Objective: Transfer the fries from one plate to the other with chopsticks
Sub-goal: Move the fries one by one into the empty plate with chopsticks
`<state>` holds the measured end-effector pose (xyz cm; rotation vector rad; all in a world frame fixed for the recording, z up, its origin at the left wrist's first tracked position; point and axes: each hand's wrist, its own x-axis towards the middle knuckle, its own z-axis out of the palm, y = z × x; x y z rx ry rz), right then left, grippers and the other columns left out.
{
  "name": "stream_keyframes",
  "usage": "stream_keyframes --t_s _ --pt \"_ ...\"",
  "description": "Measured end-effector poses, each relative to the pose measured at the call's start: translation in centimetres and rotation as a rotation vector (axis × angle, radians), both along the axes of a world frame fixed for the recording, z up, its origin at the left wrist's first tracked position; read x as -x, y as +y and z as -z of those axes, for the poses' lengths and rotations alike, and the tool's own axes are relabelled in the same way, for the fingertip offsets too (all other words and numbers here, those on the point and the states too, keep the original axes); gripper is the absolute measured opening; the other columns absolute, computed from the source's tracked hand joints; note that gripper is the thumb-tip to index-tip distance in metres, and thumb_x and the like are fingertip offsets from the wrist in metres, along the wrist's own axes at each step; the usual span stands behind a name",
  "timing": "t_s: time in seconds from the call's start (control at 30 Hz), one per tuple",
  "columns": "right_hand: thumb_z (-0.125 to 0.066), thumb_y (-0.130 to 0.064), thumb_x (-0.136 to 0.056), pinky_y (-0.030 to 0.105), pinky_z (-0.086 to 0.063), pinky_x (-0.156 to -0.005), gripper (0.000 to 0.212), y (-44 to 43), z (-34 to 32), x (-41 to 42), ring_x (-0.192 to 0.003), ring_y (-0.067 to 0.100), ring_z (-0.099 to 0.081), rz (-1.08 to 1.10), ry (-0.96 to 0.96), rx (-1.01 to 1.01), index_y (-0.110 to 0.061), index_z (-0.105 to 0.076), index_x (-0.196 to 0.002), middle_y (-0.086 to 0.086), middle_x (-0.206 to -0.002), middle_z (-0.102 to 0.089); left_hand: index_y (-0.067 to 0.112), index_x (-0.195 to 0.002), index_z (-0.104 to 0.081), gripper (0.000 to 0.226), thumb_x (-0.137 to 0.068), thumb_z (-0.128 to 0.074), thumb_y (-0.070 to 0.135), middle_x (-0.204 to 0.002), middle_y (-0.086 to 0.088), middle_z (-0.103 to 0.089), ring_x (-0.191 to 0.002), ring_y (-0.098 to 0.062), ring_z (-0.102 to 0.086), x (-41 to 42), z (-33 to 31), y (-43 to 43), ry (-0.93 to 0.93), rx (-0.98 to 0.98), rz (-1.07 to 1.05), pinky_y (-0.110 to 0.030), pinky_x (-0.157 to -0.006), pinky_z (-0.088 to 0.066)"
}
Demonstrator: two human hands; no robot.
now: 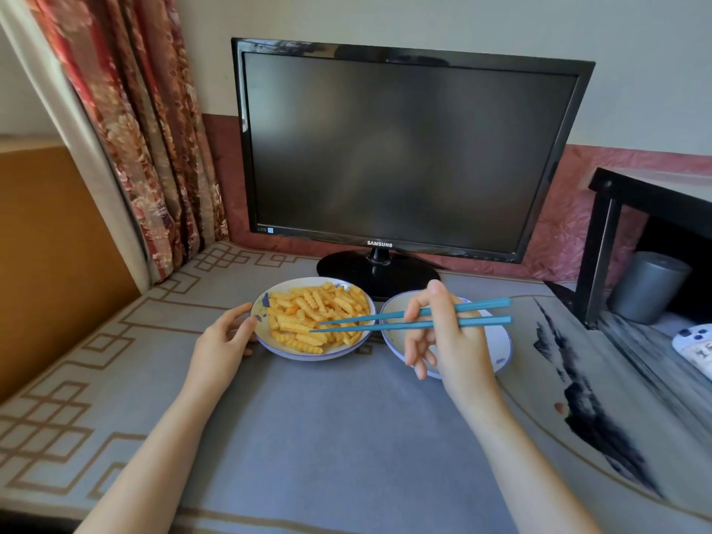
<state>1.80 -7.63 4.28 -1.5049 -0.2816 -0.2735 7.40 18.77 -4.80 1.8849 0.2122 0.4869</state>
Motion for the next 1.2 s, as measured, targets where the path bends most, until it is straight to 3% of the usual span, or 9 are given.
stream_keyframes --t_s 0.2,0.33,0.5,0.67,0.97,1.2 --pt "-0.037 -0.030 -0.102 0.017 -0.031 -0.032 0.045 1.0 0.7 -0.6 -0.030 0.014 -0.043 -0.049 -0.014 0.034 -0.006 -0.053 -0.068 0.020 -0.047 -0.048 0.015 -0.126 -0.057 0.030 -0.097 -0.048 0.016 -0.096 -0.002 -0.066 -0.070 -0.005 -0.059 0.1 -0.3 -0.2 0.004 -0.010 -0.017 -0.003 -0.051 -0.044" --pt "-0.040 -0.043 -0.089 0.018 -0.031 -0.031 0.046 1.4 0.9 -0.7 -0.031 0.015 -0.045 0.001 -0.005 -0.024 -0.008 -0.053 -0.063 0.015 -0.045 -0.049 0.014 -0.127 -0.057 0.031 -0.097 -0.048 0.016 -0.098 -0.001 -0.066 -0.072 -0.004 -0.060 0.1 -0.2 -0.2 0.004 -0.002 -0.015 -0.003 -0.051 -0.044" --pt "-0.035 -0.030 -0.103 0.015 -0.030 -0.033 0.049 0.3 0.1 0.0 -0.028 0.017 -0.042 0.127 -0.009 -0.060 -0.007 -0.049 -0.062 0.011 -0.039 -0.047 0.014 -0.126 -0.057 0.031 -0.097 -0.049 0.016 -0.096 0.000 -0.066 -0.074 -0.002 -0.060 0.1 -0.2 -0.1 0.007 0.002 -0.011 -0.004 -0.051 -0.045" --pt "-0.033 -0.027 -0.101 0.024 -0.026 -0.038 0.046 -2.3 -0.9 0.7 -0.029 0.022 -0.038 0.236 -0.017 -0.093 -0.007 -0.046 -0.062 0.012 -0.037 -0.045 0.015 -0.126 -0.057 0.030 -0.097 -0.049 0.016 -0.095 0.002 -0.066 -0.077 -0.001 -0.061 0.0 -0.1 0.0 0.009 0.001 -0.004 -0.005 -0.052 -0.046" --pt "-0.031 -0.027 -0.100 0.020 -0.025 -0.035 0.041 -8.6 -0.9 0.7 -0.028 0.018 -0.037 0.549 -0.080 -0.094 -0.011 -0.046 -0.065 0.007 -0.035 -0.046 0.015 -0.126 -0.058 0.030 -0.097 -0.049 0.017 -0.095 -0.001 -0.067 -0.070 -0.006 -0.060 0.2 -0.2 -0.2 -0.004 -0.015 -0.007 -0.002 -0.052 -0.044" --pt "-0.030 -0.025 -0.101 0.013 -0.026 -0.032 0.040 -11.9 0.9 0.1 -0.029 0.014 -0.040 0.650 -0.096 -0.115 -0.008 -0.045 -0.068 0.012 -0.053 -0.047 0.015 -0.125 -0.058 0.030 -0.097 -0.049 0.019 -0.086 0.013 -0.065 -0.076 -0.005 -0.061 0.1 0.0 0.0 0.010 -0.003 0.005 -0.004 -0.053 -0.046"
